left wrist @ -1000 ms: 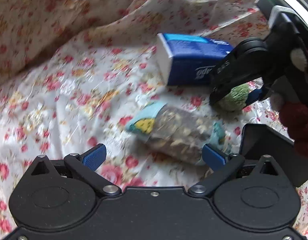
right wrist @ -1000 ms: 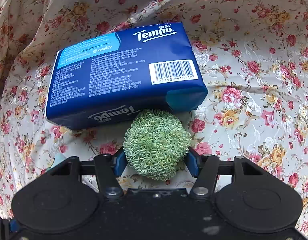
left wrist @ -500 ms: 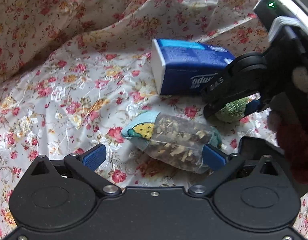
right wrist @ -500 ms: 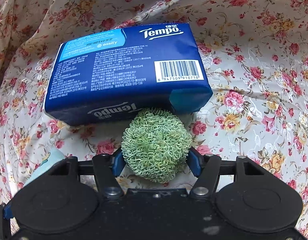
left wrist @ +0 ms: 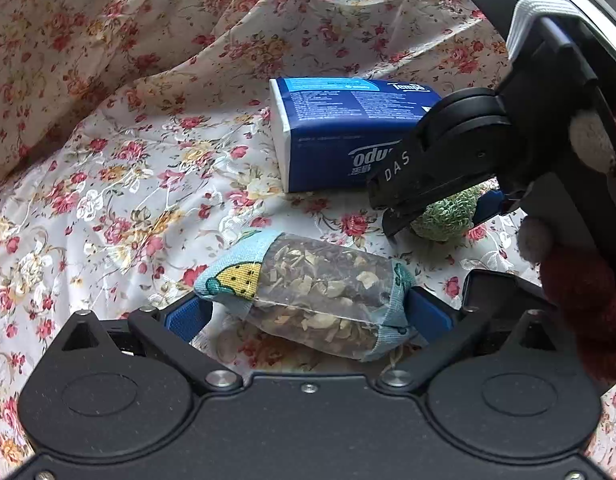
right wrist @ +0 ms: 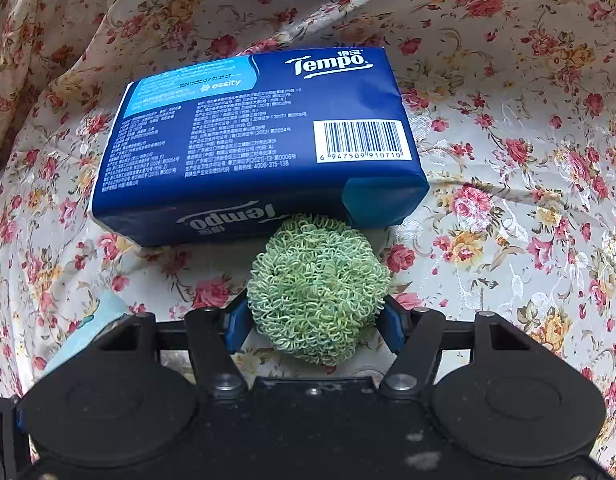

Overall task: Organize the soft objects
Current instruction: 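Lift the green ball with right while left lifts the dried-flower pouch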

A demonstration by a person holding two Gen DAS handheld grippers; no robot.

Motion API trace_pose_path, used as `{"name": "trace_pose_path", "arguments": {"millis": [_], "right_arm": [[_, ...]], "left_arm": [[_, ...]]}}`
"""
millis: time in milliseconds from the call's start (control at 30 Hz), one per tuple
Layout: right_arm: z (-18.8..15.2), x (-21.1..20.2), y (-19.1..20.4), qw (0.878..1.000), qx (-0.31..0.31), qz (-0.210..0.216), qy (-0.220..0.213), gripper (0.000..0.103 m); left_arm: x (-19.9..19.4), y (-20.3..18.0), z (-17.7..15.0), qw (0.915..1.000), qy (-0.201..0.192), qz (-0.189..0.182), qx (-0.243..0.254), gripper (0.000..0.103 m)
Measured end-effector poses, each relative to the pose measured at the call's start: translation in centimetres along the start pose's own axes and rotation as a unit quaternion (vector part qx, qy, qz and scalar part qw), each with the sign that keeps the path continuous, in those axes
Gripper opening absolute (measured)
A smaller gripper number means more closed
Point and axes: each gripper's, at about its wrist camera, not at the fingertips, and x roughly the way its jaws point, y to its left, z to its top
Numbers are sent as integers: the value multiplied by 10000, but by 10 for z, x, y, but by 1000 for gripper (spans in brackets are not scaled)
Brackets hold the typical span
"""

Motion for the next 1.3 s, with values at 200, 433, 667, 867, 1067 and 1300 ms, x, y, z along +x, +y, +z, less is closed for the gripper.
{"name": "trace_pose_path", "arguments": {"millis": [200, 433, 667, 867, 1067, 1300], "right_arm": [[0, 0, 1, 10000, -36, -2, 5, 64], [-1, 0, 4, 9999, -109, -22, 2, 64], [-2, -3, -3, 10000, -60, 56, -7, 57], [-1, -2, 0, 9999, -110, -34, -35, 60], [3, 1, 3, 10000, -92, -14, 19, 62], [3, 2, 2, 9999, -110, -6, 6, 62]], "left_arm": [[7, 5, 2, 9996, 103, -170, -183, 101], [8, 6, 2, 9997, 111, -105, -176, 101], [1, 36, 3, 9935, 626, -425, -847, 84], [3, 41, 1, 9939, 635, -264, -857, 93], [1, 30, 3, 9973, 390, -224, -579, 94], [6, 23, 6, 9981, 322, -235, -460, 99]]}}
